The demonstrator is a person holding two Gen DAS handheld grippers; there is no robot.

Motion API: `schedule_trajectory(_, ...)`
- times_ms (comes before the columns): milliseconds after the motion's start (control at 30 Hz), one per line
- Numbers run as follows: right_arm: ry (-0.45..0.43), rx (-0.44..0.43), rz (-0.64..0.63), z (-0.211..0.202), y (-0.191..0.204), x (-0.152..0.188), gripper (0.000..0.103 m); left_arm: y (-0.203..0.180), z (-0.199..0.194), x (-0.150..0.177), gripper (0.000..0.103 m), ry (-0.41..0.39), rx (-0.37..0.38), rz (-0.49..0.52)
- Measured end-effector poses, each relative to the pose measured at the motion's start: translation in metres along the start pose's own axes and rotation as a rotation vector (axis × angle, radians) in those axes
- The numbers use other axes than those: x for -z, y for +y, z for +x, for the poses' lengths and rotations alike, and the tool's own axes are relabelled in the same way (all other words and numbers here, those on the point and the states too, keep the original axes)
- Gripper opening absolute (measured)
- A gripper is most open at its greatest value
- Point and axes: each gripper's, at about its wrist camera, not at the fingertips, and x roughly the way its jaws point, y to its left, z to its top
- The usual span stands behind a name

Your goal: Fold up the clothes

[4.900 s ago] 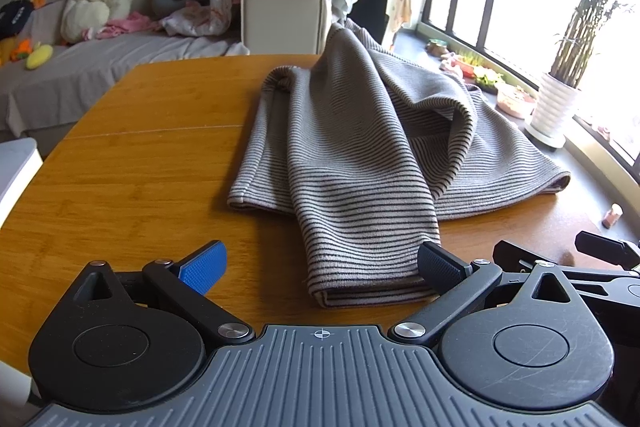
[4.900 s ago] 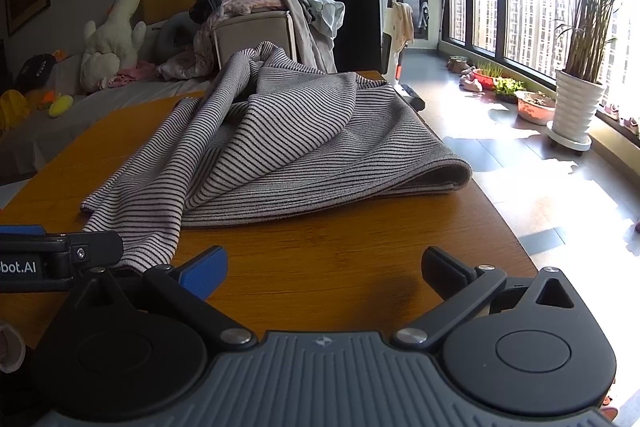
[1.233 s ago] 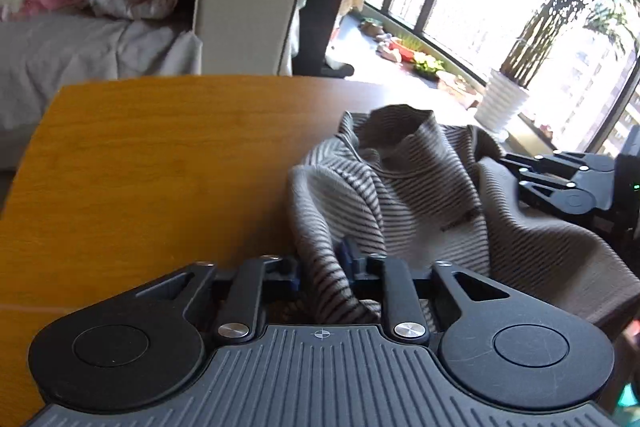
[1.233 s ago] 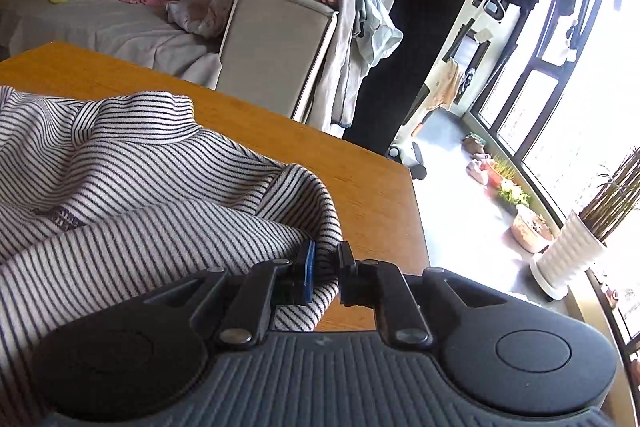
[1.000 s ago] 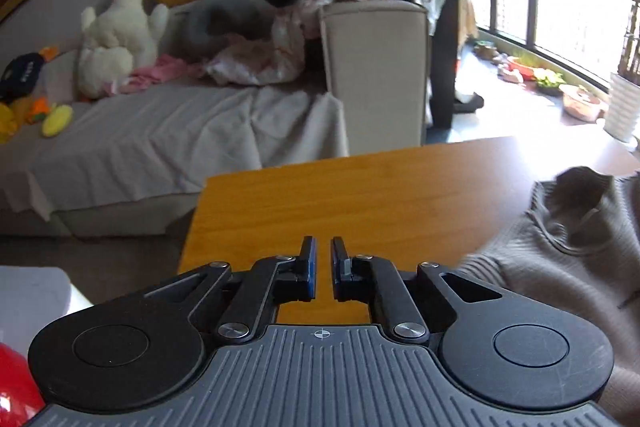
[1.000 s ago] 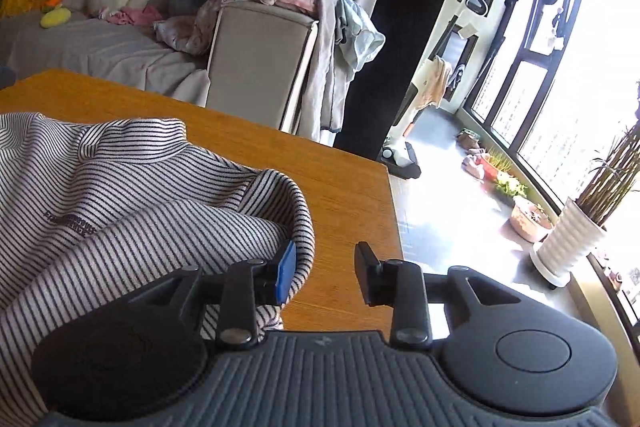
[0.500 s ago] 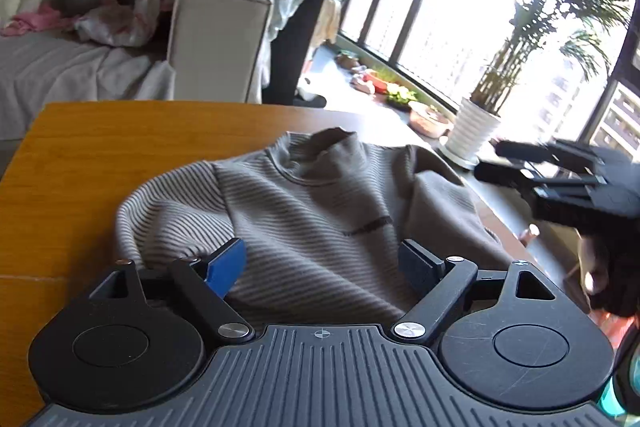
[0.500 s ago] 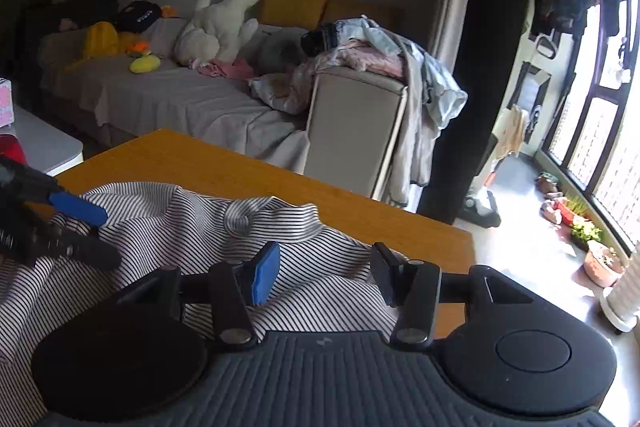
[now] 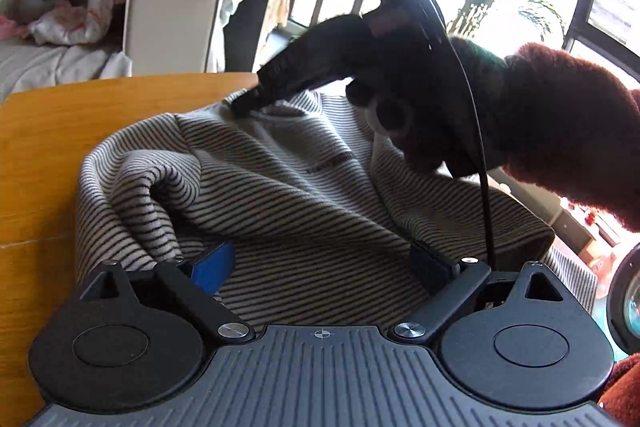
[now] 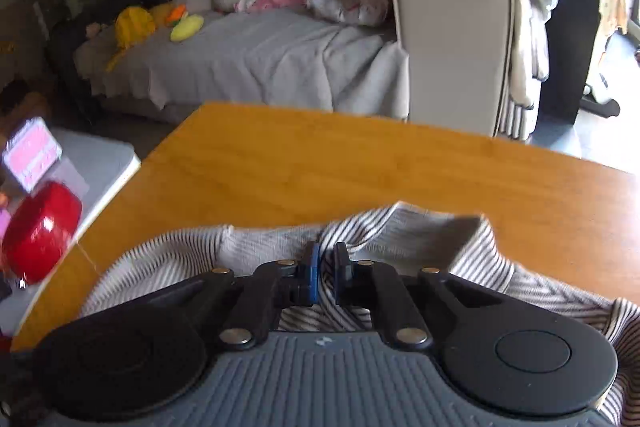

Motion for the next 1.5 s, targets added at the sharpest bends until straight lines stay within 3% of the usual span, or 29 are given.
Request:
schedule_trajectory(67, -0.105, 0.071, -0.031, -0.004, -0.005, -0.025, 0.000, 0.000, 0.000, 0.001, 0.098, 0.006, 0.007, 0.003)
schedule_trajectory(133, -0.116, 0.105, 0.003, 0.003, -0.015, -0.041, 0.000, -0.001, 0.000, 0.001, 0.098, 0.011, 0.002, 0.014)
schedule_trajectory(267, 0.051, 0.028, -0.002, 0.018, -0.024, -0.038, 0.005, -0.008, 0.000, 0.005, 0.098, 0.021, -0.028, 0.065)
schedule_trajectory(300, 0.088, 0.000, -0.013, 0.018, -0.022, -0.032, 0.010, -0.009, 0.000, 0.005, 0.098, 0.022, -0.032, 0.073)
schedule_trajectory(367, 0.145, -0.013, -0.017, 0.015, -0.019, -0.015, 0.037, -0.008, 0.001, 0.005, 0.099, 0.026, -0.028, 0.070)
schedule_trajectory(400, 0.173, -0.019, -0.019, 0.014, -0.017, -0.006, 0.040, -0.007, 0.002, 0.004, 0.099, 0.027, -0.021, 0.065)
schedule_trajectory(533, 0.239, -0.124, 0.100, 0.025, -0.019, 0.022, 0.040, -0.006, 0.004, 0.002, 0.102, 0.035, -0.010, 0.070)
schedule_trajectory(600, 0.196, -0.130, 0.073, 0.019, -0.007, 0.025, 0.011, -0.006, 0.005, 0.002, 0.103, 0.037, -0.013, 0.073)
schedule_trajectory(833, -0.033, -0.089, 0.041, -0.019, -0.003, -0.018, 0.011, -0.002, 0.007, 0.001, 0.103, 0.037, -0.009, 0.058)
schedule_trajectory(900, -0.015, -0.073, 0.018, -0.004, -0.008, -0.025, 0.011, -0.002, 0.007, 0.001, 0.103, 0.039, -0.015, 0.063)
schedule_trajectory(1000, 0.091, -0.020, -0.019, 0.036, -0.010, -0.011, 0.015, -0.001, 0.008, 0.001, 0.103, 0.045, -0.031, 0.071)
schedule_trajectory(1067, 0.106, 0.024, -0.007, 0.042, -0.012, -0.002, 0.035, -0.001, 0.008, 0.001, 0.103, 0.051, -0.051, 0.080)
schedule_trajectory(1200, -0.014, 0.102, -0.107, -0.021, -0.005, 0.002, 0.039, 0.005, 0.008, -0.001, 0.103, 0.067, -0.084, 0.123)
schedule_trajectory(1300, -0.089, 0.150, -0.177, -0.088, -0.003, 0.021, 0.052, 0.017, 0.008, -0.006, 0.103, 0.073, -0.104, 0.146)
schedule_trajectory(1367, -0.097, 0.188, -0.218, -0.123, -0.004, 0.050, 0.053, 0.027, 0.009, -0.010, 0.103, 0.074, -0.113, 0.152)
schedule_trajectory(1500, 0.026, 0.235, -0.119, -0.151, -0.017, 0.129, 0.048, 0.042, 0.014, -0.021, 0.103, 0.073, -0.130, 0.164)
